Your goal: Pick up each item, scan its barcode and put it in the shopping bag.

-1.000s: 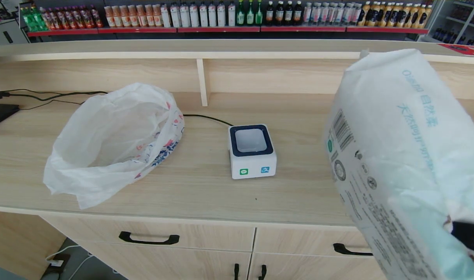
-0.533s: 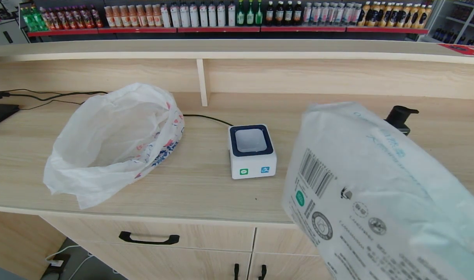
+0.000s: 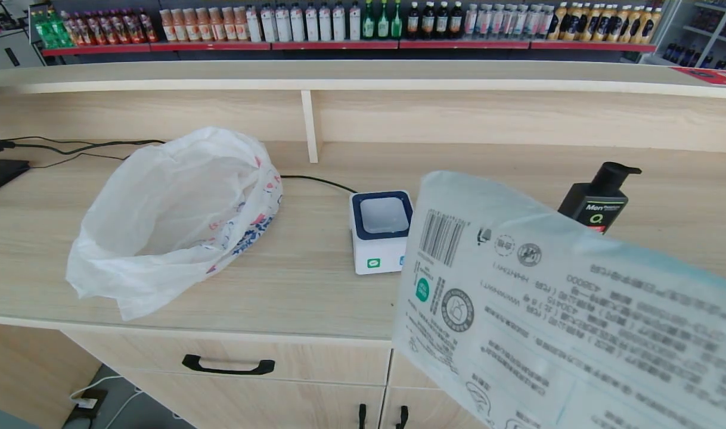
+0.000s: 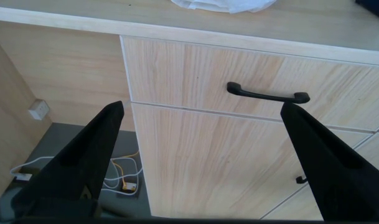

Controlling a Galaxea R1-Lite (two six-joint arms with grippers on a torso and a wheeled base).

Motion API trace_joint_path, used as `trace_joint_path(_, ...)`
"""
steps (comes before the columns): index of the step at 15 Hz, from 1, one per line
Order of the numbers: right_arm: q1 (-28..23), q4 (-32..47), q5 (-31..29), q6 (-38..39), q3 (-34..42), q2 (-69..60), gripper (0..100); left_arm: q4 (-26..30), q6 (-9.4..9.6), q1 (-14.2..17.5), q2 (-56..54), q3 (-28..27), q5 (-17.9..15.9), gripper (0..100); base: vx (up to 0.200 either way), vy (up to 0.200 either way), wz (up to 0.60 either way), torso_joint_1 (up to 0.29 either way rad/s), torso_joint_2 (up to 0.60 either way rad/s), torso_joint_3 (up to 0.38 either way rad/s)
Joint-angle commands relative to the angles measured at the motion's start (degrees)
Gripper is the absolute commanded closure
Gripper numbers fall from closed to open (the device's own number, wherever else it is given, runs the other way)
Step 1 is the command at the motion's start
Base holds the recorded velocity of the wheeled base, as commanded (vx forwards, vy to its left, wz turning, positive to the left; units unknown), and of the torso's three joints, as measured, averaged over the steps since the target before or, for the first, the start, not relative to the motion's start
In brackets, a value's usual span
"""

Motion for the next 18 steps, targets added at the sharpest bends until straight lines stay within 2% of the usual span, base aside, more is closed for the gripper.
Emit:
trace_joint_path(1,0.0,-2.3,0.1,2.7,0.2,3.2,100,0.0,-0.02,0.0,0.0,0.0,0.0,0,0.000,0.000,0.00,0.000,0.00,0.000)
trace_joint_path(4,0.2,-3.9,3.4,5.8,0.8,4.2,100,-0.2,-0.02,0.0,0.0,0.0,0.0,0,0.000,0.000,0.00,0.000,0.00,0.000)
trace_joint_path(8,0.4,-14.4,5.1,20.7,5.1,5.1,100,0.0,-0.02,0.0,0.0,0.0,0.0,0,0.000,0.000,0.00,0.000,0.00,0.000)
trace_joint_path(10,0.5,-19.9,6.0,24.5,7.5,5.1,100,-0.2,-0.02,0.0,0.0,0.0,0.0,0,0.000,0.000,0.00,0.000,0.00,0.000)
trace_joint_path(11,0.4,-23.2,8.3,26.8,9.3,5.2,100,0.0,-0.02,0.0,0.0,0.0,0.0,0,0.000,0.000,0.00,0.000,0.00,0.000)
trace_joint_path(14,0.4,-26.4,8.6,35.0,10.1,5.8,100,0.0,-0.02,0.0,0.0,0.0,0.0,0,0.000,0.000,0.00,0.000,0.00,0.000)
trace_joint_path(18,0.4,-33.3,8.6,36.1,13.6,9.4,100,0.0,-0.02,0.0,0.0,0.0,0.0,0,0.000,0.000,0.00,0.000,0.00,0.000)
